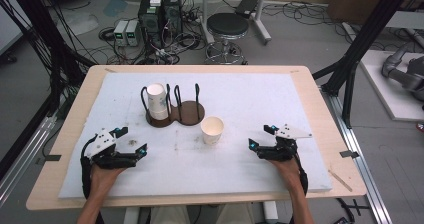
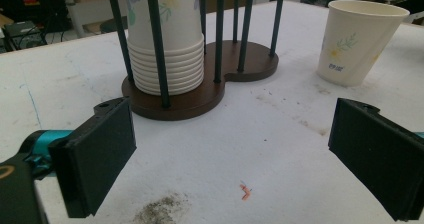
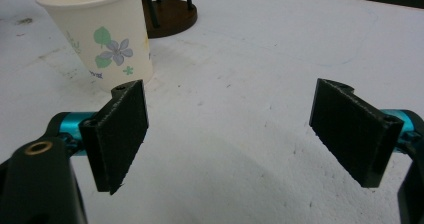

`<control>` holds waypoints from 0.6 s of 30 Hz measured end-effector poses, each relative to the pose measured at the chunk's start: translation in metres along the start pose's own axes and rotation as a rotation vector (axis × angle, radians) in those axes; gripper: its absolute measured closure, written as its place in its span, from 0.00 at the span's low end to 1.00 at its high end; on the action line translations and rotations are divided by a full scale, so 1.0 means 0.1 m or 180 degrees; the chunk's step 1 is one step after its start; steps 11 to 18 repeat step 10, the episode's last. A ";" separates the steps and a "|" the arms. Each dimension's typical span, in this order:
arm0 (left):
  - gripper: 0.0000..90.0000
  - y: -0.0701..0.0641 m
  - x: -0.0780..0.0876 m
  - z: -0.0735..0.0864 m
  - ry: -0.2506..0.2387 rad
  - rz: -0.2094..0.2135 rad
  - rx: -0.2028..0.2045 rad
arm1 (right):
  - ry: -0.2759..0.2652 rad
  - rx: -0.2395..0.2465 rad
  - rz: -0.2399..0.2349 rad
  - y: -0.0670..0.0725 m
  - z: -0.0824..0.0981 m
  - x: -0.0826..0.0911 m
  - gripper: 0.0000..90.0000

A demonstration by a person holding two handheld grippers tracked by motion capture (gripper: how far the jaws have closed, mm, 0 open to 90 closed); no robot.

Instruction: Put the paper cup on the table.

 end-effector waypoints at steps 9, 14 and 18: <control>0.05 0.00 0.00 0.00 -0.0006 -0.0013 -0.0011 | -0.0014 0.0057 0.0004 0.01 0.00 0.00 0.18; 0.05 0.00 0.00 0.00 -0.0003 -0.0013 -0.0031 | -0.0026 0.0068 0.0006 0.01 0.00 0.00 0.18; 0.05 0.00 0.00 0.00 -0.0003 -0.0013 -0.0031 | -0.0026 0.0068 0.0006 0.01 0.00 0.00 0.18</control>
Point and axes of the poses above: each handheld gripper's, and its own axes: x roughly backward along the jaws, z roughly out of its underside, y roughly to its left, the point moved 8 cm from there along -x, roughly forward along the jaws, and after that the axes turned 9 degrees about z, right-handed, at the moved point
